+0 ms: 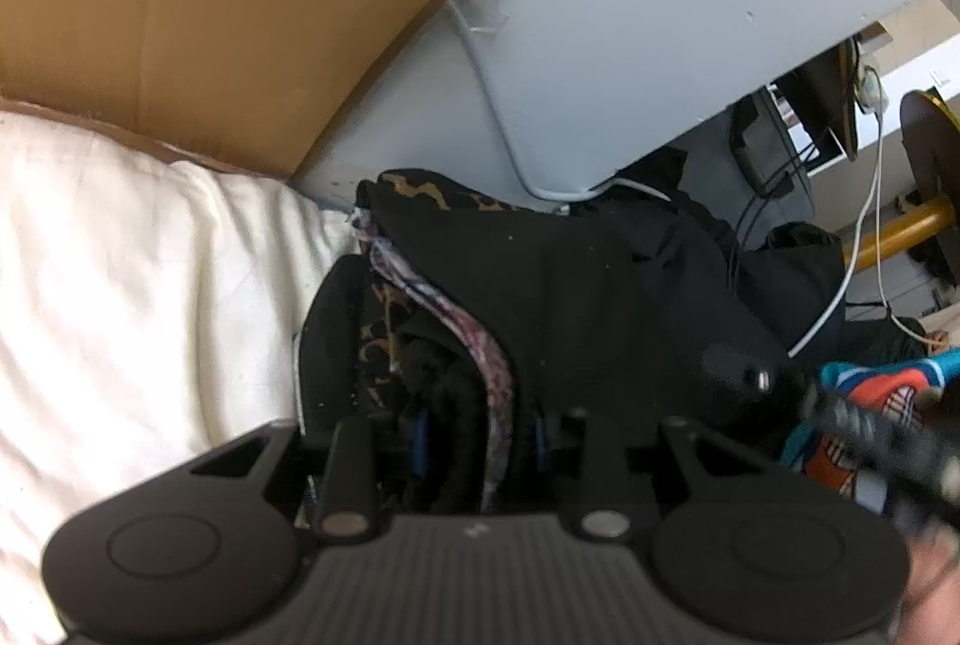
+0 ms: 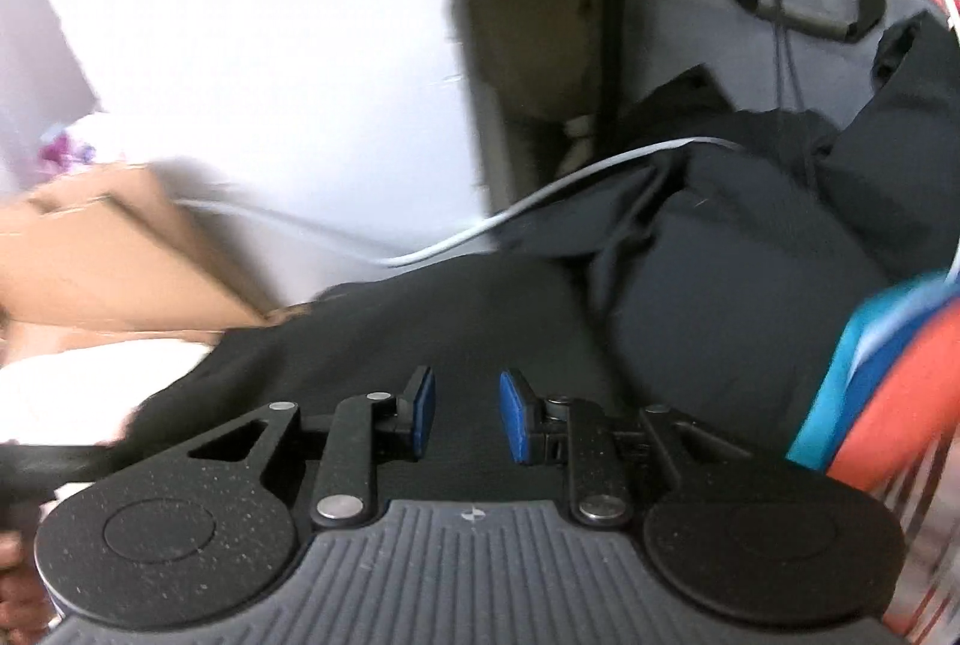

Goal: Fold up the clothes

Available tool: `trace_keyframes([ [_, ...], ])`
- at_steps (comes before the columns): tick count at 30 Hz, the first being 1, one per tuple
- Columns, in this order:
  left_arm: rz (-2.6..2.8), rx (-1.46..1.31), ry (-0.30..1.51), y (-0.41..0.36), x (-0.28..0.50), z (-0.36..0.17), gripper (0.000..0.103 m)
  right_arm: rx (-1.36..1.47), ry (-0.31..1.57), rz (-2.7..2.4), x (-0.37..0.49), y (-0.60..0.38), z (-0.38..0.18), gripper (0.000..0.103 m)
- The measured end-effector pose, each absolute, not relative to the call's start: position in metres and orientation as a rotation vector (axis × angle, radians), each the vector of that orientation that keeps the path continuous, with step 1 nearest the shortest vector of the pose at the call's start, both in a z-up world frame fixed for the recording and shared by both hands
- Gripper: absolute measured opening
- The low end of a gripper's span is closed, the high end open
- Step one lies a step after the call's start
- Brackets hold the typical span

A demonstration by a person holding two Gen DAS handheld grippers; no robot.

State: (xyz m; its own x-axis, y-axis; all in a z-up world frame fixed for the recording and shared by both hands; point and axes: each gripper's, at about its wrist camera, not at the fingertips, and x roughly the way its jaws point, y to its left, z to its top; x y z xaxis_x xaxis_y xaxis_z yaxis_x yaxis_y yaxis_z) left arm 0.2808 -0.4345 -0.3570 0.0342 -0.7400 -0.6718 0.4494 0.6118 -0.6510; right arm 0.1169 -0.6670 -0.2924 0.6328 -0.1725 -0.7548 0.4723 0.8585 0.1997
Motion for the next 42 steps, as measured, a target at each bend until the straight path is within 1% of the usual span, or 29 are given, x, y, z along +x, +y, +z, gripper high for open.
trace_keyframes([
  [3,-0.933,-0.300,1.259,-0.435,0.286,-0.361,0.039,0.429,0.774,-0.347,0.109,-0.643,-0.302,0.030],
  [4,-0.933,-0.299,1.268,-0.434,0.288,-0.362,0.043,0.429,0.764,-0.342,0.107,-0.634,-0.305,0.030],
  [6,-0.935,-0.287,1.265,-0.430,0.290,-0.358,0.046,0.422,0.742,-0.326,0.103,-0.617,-0.312,0.030],
  [8,-0.936,-0.263,1.241,-0.428,0.291,-0.353,0.052,0.413,0.718,-0.309,0.100,-0.603,-0.317,0.030],
  [10,-0.935,-0.265,1.232,-0.430,0.293,-0.354,0.052,0.415,0.711,-0.294,0.101,-0.591,-0.325,0.030],
  [13,-0.933,-0.269,1.218,-0.433,0.296,-0.355,0.048,0.435,0.720,-0.283,0.101,-0.575,-0.336,0.031],
  [18,-0.903,-0.306,1.213,-0.435,0.307,-0.363,0.045,0.442,0.703,-0.293,0.103,-0.563,-0.353,0.031],
  [19,-0.894,-0.316,1.201,-0.433,0.309,-0.363,0.042,0.453,0.698,-0.297,0.103,-0.563,-0.356,0.031],
  [20,-0.887,-0.321,1.184,-0.430,0.310,-0.360,0.037,0.458,0.694,-0.303,0.103,-0.562,-0.359,0.032],
  [21,-0.876,-0.323,1.163,-0.427,0.312,-0.357,0.035,0.454,0.690,-0.310,0.104,-0.561,-0.360,0.032],
  [24,-0.838,-0.331,1.129,-0.417,0.319,-0.350,0.022,0.443,0.683,-0.331,0.106,-0.557,-0.363,0.032],
  [25,-0.826,-0.319,1.128,-0.415,0.321,-0.348,0.016,0.441,0.682,-0.338,0.106,-0.557,-0.363,0.032],
  [30,-0.813,-0.270,1.079,-0.408,0.317,-0.328,0.016,0.430,0.676,-0.371,0.109,-0.552,-0.364,0.032],
  [37,-0.934,-0.248,1.034,-0.411,0.280,-0.303,0.016,0.467,0.656,-0.372,0.101,-0.554,-0.361,0.032],
  [42,-0.960,-0.152,1.029,-0.413,0.253,-0.309,0.017,0.470,0.646,-0.368,0.096,-0.551,-0.360,0.032],
])
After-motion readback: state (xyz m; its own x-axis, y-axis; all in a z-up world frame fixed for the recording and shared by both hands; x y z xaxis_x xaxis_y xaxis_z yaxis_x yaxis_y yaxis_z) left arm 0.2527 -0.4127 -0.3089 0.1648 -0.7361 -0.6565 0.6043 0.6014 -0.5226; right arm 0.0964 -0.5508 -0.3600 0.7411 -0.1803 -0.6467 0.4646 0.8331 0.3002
